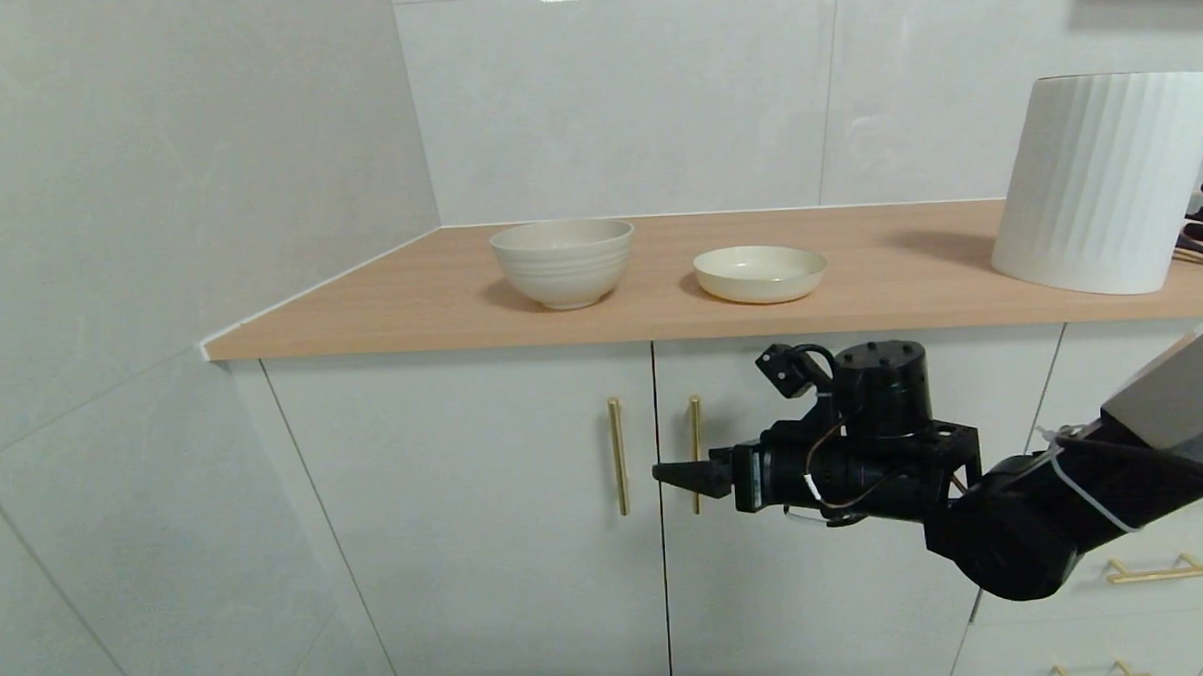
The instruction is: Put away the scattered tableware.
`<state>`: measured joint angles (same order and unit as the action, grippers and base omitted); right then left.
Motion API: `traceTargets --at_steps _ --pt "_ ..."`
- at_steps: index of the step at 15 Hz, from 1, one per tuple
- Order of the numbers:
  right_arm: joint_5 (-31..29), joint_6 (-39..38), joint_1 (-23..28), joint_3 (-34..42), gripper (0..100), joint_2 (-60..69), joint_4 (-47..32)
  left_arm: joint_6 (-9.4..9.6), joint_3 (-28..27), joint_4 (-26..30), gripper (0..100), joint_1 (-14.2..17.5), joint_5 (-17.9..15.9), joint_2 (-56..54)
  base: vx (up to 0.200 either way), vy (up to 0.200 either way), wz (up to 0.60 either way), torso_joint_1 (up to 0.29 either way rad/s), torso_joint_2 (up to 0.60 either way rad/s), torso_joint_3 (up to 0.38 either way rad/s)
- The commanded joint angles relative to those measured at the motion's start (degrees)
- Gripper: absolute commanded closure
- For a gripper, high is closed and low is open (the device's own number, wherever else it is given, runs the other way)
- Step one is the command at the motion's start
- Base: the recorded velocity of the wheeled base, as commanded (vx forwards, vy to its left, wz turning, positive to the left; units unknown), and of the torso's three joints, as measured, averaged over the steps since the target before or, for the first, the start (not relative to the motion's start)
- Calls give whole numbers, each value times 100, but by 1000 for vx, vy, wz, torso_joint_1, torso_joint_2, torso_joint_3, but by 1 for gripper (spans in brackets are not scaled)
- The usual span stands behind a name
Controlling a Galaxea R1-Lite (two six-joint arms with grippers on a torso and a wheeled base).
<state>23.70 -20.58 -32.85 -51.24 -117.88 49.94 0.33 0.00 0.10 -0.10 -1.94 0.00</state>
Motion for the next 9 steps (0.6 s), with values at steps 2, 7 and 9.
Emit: traceTargets --at_steps 2,7,9 --pt "-111 -60 -2 -18 0 -182 191 2 0 -1 0 1 0 0 0 0 0 0 0 0" --pt "-190 -201 -11 -88 0 -376 525 2 0 -1 0 1 0 0 0 0 0 0 0 0" --pt "-269 -377 -90 -88 0 -481 815 2 0 -1 0 1 0 0 0 0 0 0 0 0"
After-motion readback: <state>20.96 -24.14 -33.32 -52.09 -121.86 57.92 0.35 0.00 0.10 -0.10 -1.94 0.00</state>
